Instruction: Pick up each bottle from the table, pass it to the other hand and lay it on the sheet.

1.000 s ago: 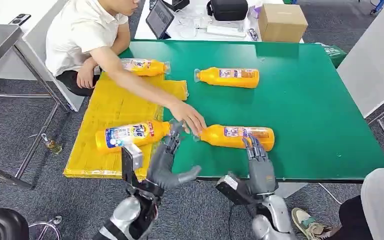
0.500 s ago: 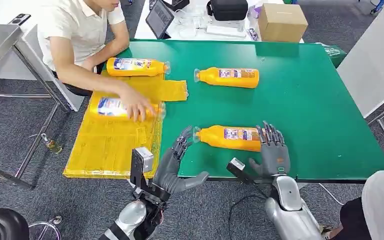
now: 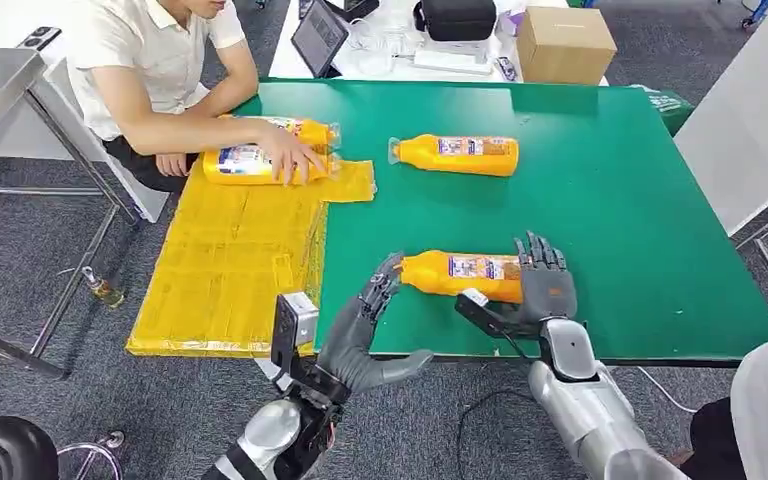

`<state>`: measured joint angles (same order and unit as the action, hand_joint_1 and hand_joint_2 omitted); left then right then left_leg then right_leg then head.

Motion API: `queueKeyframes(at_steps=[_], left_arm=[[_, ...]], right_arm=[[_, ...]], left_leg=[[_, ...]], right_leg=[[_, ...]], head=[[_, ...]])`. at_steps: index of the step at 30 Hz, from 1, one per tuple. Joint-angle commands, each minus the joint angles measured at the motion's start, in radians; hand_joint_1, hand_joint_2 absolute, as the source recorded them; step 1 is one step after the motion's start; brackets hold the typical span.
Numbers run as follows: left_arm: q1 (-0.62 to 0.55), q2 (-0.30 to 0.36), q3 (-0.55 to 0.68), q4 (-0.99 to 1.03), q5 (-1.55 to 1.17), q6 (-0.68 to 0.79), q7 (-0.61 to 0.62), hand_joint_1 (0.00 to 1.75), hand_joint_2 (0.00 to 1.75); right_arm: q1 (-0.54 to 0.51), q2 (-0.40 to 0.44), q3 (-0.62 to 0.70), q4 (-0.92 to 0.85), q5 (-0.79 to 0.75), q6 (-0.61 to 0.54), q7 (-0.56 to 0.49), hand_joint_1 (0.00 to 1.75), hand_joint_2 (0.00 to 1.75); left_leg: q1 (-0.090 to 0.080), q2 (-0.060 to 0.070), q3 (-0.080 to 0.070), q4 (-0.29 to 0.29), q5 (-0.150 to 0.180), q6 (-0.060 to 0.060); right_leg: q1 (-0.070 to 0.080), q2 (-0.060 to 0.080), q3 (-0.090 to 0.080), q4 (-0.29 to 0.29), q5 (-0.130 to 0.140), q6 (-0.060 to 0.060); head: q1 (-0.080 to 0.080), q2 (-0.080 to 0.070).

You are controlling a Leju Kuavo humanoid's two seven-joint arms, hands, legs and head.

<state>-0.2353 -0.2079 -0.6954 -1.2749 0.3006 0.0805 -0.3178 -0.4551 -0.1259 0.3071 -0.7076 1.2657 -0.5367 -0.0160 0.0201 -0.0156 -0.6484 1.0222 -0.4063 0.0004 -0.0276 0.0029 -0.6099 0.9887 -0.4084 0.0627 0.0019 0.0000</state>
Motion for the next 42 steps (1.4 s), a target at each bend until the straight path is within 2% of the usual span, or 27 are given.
queueKeyframes(at_steps=[1, 4, 7, 12, 15, 17, 18, 19, 23, 24, 26, 34, 36, 39, 42], left_arm=[[-0.045, 0.011, -0.035, 0.049, 0.005, -0.003, 0.008, 0.0, 1.75], [-0.051, 0.004, -0.034, 0.061, 0.023, -0.006, 0.019, 0.0, 1.75], [-0.053, 0.004, -0.04, 0.057, 0.026, -0.011, 0.021, 0.0, 1.75], [-0.073, -0.003, -0.052, 0.07, 0.04, -0.016, 0.022, 0.0, 1.75], [-0.074, -0.004, -0.053, 0.071, 0.04, -0.016, 0.022, 0.0, 1.75], [-0.075, -0.002, -0.057, 0.07, 0.042, -0.017, 0.021, 0.0, 1.75], [-0.076, -0.002, -0.058, 0.07, 0.044, -0.017, 0.022, 0.0, 1.75], [-0.077, 0.0, -0.059, 0.07, 0.044, -0.018, 0.022, 0.0, 1.75], [-0.075, 0.007, -0.06, 0.059, 0.045, -0.023, 0.034, 0.0, 1.75], [-0.075, 0.007, -0.06, 0.058, 0.045, -0.023, 0.035, 0.0, 1.75], [-0.078, 0.01, -0.063, 0.057, 0.045, -0.025, 0.038, 0.0, 1.75], [-0.078, 0.01, -0.062, 0.057, 0.045, -0.025, 0.038, 0.0, 1.75], [-0.081, 0.01, -0.062, 0.061, 0.047, -0.025, 0.04, 0.0, 1.75], [-0.091, 0.012, -0.066, 0.071, 0.058, -0.029, 0.044, 0.0, 1.75], [-0.093, 0.015, -0.068, 0.068, 0.058, -0.029, 0.044, 0.0, 1.75]], right_arm=[[-0.088, 0.028, 0.045, 0.156, -0.008, 0.011, -0.008, 0.0, 1.75], [-0.111, 0.034, 0.069, 0.186, 0.02, 0.064, 0.047, 0.0, 1.75], [-0.124, 0.035, 0.079, 0.184, 0.023, 0.065, 0.049, 0.0, 1.75], [-0.153, 0.068, 0.087, 0.229, -0.027, 0.106, -0.015, 0.0, 1.75], [-0.15, 0.073, 0.089, 0.23, -0.027, 0.103, -0.014, 0.0, 1.75], [-0.159, 0.076, 0.103, 0.257, -0.032, 0.153, -0.014, 0.0, 1.75], [-0.163, 0.074, 0.109, 0.262, -0.041, 0.184, -0.017, 0.73, 1.75], [-0.168, 0.069, 0.117, 0.271, -0.049, 0.233, -0.009, 1.73, 1.75], [-0.174, 0.044, 0.124, 0.277, -0.1, 0.344, 0.013, 1.75, 1.75], [-0.171, 0.043, 0.113, 0.276, -0.117, 0.354, 0.004, 1.75, 1.75], [-0.154, 0.035, 0.07, 0.264, -0.21, 0.412, -0.062, 1.75, 1.75], [-0.152, 0.033, 0.07, 0.263, -0.211, 0.411, -0.064, 1.75, 1.75], [-0.147, 0.034, 0.052, 0.26, -0.261, 0.434, -0.074, 1.75, 1.75], [-0.13, 0.042, -0.013, 0.253, -0.421, 0.528, -0.177, 1.75, 1.75], [-0.117, 0.039, 0.001, 0.234, -0.429, 0.489, -0.182, 1.75, 1.75]], left_leg=[[0.001, 0.003, 0.006, -0.001, -0.002, 0.001], [0.0, 0.002, 0.005, 0.0, -0.002, 0.001], [0.001, 0.004, 0.007, 0.0, -0.003, 0.001], [0.001, 0.003, 0.006, 0.0, -0.002, 0.001], [0.001, 0.003, 0.006, -0.001, -0.002, 0.001], [0.001, 0.002, 0.006, -0.001, -0.001, 0.001], [0.001, 0.002, 0.005, -0.001, -0.001, 0.001], [0.001, 0.002, 0.007, -0.001, -0.002, 0.001], [0.0, 0.001, 0.005, -0.001, -0.001, 0.001], [0.001, 0.002, 0.011, -0.001, -0.003, 0.002], [0.001, 0.0, 0.007, -0.001, 0.0, 0.001], [0.001, -0.001, 0.014, -0.002, 0.0, 0.001], [0.001, -0.001, 0.015, -0.002, 0.0, 0.001], [0.001, -0.001, 0.017, -0.002, 0.0, 0.001], [0.002, -0.002, 0.02, -0.003, 0.0, 0.001]], right_leg=[[0.002, 0.001, 0.006, -0.001, -0.001, -0.004], [0.001, 0.001, 0.004, -0.001, -0.001, -0.003], [0.001, 0.002, 0.006, -0.001, -0.001, -0.004], [0.001, 0.002, 0.005, -0.001, -0.001, -0.003], [0.001, 0.001, 0.005, -0.001, -0.001, -0.003], [0.001, 0.001, 0.005, -0.001, -0.001, -0.003], [0.001, 0.001, 0.004, -0.001, 0.0, -0.002], [0.001, 0.001, 0.006, -0.001, -0.001, -0.003], [0.001, 0.0, 0.004, -0.001, 0.0, -0.002], [0.002, 0.0, 0.01, -0.002, -0.002, -0.005], [0.001, -0.001, 0.006, -0.001, -0.001, -0.002], [0.002, -0.002, 0.014, -0.003, -0.001, -0.004], [0.002, -0.002, 0.015, -0.004, -0.001, -0.004], [0.002, -0.003, 0.017, -0.004, -0.001, -0.004], [0.003, -0.003, 0.02, -0.005, 0.0, -0.004]], head=[[0.0, 0.0], [0.0, 0.0], [0.0, 0.0], [0.0, 0.0], [0.0, 0.0], [0.0, 0.0], [0.0, 0.0], [0.0, 0.0], [0.0, 0.0], [0.0, 0.0], [0.0, 0.0], [0.0, 0.0], [0.0, 0.0], [0.0, 0.0], [0.001, 0.0]])
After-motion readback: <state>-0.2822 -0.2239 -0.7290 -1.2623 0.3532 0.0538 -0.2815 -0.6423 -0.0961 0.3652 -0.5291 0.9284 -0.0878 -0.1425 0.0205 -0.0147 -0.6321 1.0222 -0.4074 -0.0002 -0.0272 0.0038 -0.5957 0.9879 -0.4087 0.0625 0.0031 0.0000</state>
